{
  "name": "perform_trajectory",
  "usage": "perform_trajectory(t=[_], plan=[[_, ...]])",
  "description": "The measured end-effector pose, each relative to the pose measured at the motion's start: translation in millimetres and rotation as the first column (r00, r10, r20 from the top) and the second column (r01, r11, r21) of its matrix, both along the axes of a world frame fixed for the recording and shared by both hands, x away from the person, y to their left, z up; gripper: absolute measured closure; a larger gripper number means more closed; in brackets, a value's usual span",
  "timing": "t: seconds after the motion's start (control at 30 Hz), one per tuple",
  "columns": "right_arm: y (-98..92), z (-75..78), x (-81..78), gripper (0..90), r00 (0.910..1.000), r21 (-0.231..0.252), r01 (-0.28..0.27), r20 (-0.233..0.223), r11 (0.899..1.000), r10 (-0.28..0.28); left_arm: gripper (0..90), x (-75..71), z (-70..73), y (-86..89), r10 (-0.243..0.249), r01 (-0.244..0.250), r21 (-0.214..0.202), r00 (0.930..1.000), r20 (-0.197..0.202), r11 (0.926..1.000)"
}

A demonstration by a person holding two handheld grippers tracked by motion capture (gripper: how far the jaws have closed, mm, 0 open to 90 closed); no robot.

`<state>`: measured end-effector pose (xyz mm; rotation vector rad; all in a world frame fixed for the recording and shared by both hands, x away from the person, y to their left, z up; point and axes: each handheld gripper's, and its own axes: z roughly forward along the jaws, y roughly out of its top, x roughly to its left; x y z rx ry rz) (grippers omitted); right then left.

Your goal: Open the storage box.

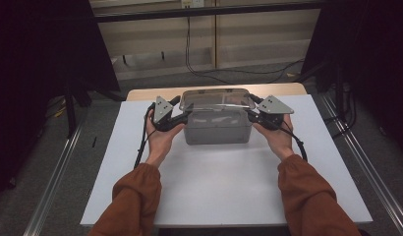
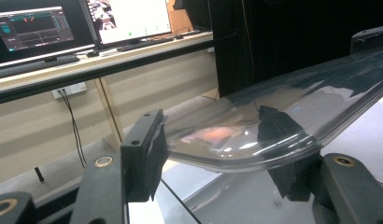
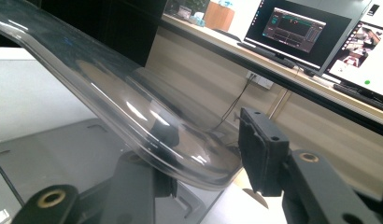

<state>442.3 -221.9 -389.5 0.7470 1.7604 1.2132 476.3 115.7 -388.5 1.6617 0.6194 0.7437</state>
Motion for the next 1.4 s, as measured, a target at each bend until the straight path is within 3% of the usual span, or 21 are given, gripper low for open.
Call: perform_trajectory(t=[0.37, 0.5, 0.6, 0.73, 0.8, 1.07, 1.4], plan=[[-4.1, 10.1, 8.9, 58.8, 0.9999, 0.054, -0.013, -0.002, 0.998, 0.013, 44.7, 8.9, 8.7, 1.0, -0.02, 0.02, -0.033, 0.9998, -0.001, 0.9993], [-7.0, 12.4, 14.6, 57.8, 0.9998, 0.094, -0.018, -0.007, 0.995, 0.019, 44.7, 13.1, 11.8, 1.9, -0.012, 0.012, -0.034, 0.9999, 0.005, 0.9994], [-6.8, 14.6, 17.1, 58.1, 0.9998, 0.098, -0.019, -0.003, 0.995, 0.019, 44.7, 16.6, 13.4, 3.5, 0.0, 0.0, -0.044, 1.0, 0.004, 0.999], [-7.0, 16.6, 19.6, 58.6, 0.9998, 0.103, -0.021, 0.001, 0.994, 0.021, 44.7, 21.3, 13.7, 4.4, 0.009, -0.009, -0.038, 0.9999, 0.008, 0.9992], [-7.8, 16.8, 20.8, 58.2, 0.9997, 0.114, -0.025, -0.002, 0.993, 0.025, 45.1, 23.8, 13.8, 4.3, 0.012, -0.012, -0.015, 0.9999, 0.009, 0.9998], [-8.3, 23.6, 27.9, 59.0, 0.9997, 0.132, -0.024, 0.002, 0.991, 0.024, 50.3, 31.3, 21.1, -2.5, -0.004, 0.004, -0.019, 0.9997, 0.025, 0.9998], [-12.3, 29.4, 37.6, 59.2, 0.9992, 0.156, -0.038, -0.009, 0.987, 0.039, 54.5, 44.9, 14.3, -6.1, 0.01, -0.01, -0.009, 0.9999, 0.003, 0.9999]])
